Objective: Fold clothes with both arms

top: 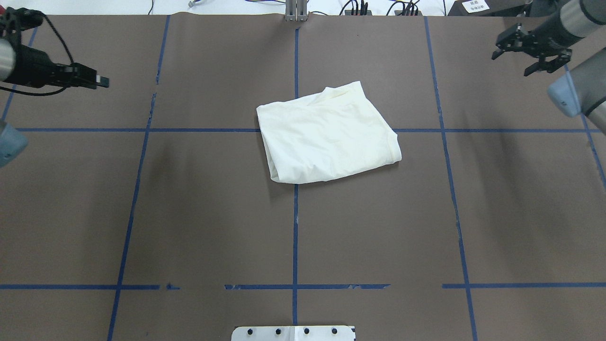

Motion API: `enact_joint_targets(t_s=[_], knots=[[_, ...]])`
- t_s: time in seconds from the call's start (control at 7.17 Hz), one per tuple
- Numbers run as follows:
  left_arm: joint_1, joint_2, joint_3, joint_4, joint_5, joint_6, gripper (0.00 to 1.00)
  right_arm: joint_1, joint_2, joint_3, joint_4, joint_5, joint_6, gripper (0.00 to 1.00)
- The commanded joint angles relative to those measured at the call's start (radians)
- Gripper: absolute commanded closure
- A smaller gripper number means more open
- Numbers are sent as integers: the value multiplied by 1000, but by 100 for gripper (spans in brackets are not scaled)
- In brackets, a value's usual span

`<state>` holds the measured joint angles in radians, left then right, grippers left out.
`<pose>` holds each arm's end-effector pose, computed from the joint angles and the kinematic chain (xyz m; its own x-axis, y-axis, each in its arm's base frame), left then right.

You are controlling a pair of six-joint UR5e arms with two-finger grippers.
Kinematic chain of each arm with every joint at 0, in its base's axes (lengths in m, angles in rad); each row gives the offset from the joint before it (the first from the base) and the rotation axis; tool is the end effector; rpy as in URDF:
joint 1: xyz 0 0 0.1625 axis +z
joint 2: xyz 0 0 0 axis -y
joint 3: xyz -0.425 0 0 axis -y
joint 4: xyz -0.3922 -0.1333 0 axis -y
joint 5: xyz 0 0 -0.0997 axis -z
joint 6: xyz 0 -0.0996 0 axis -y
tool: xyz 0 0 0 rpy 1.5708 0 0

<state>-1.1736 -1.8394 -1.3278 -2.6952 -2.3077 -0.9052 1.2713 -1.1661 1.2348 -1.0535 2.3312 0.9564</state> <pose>0.1759 -0.5909 0.5013 0.3995 0.2299 -0.8874 0.2529 0.9028 0.3478 -0.1393 -0.6703 0.5312 0.5351 0.3173 0.7829 -0.3321 0.9312 -0.1504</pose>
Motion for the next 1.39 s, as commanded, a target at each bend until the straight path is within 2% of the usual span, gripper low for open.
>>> enact_joint_targets(t_s=[0.0, 0.14, 0.28, 0.42, 0.56, 0.7, 0.84, 0.98, 1.26], knots=[[-191, 92, 5, 125, -39, 461, 50, 135, -137, 5, -2, 29, -372, 0], [-269, 98, 1, 250, -44, 659, 50, 181, -192, 5, -3, 51, -500, 0], [-346, 97, -10, 406, -71, 833, 42, 209, -243, 20, -20, 77, -584, 0], [-409, 95, -84, 596, -73, 941, 25, 207, -291, 81, -81, 76, -628, 0], [-422, 100, -187, 788, -62, 966, 0, 209, -350, 192, -168, 76, -671, 0], [-420, 145, -287, 896, -59, 968, 0, 209, -392, 336, -298, 76, -685, 0], [-416, 220, -319, 900, -32, 968, 0, 198, -409, 471, -450, 60, -689, 0], [-419, 224, -349, 916, -30, 968, 0, 209, -427, 492, -497, 39, -779, 0], [-416, 268, -353, 923, -30, 968, 0, 223, -454, 496, -496, 36, -826, 0]])
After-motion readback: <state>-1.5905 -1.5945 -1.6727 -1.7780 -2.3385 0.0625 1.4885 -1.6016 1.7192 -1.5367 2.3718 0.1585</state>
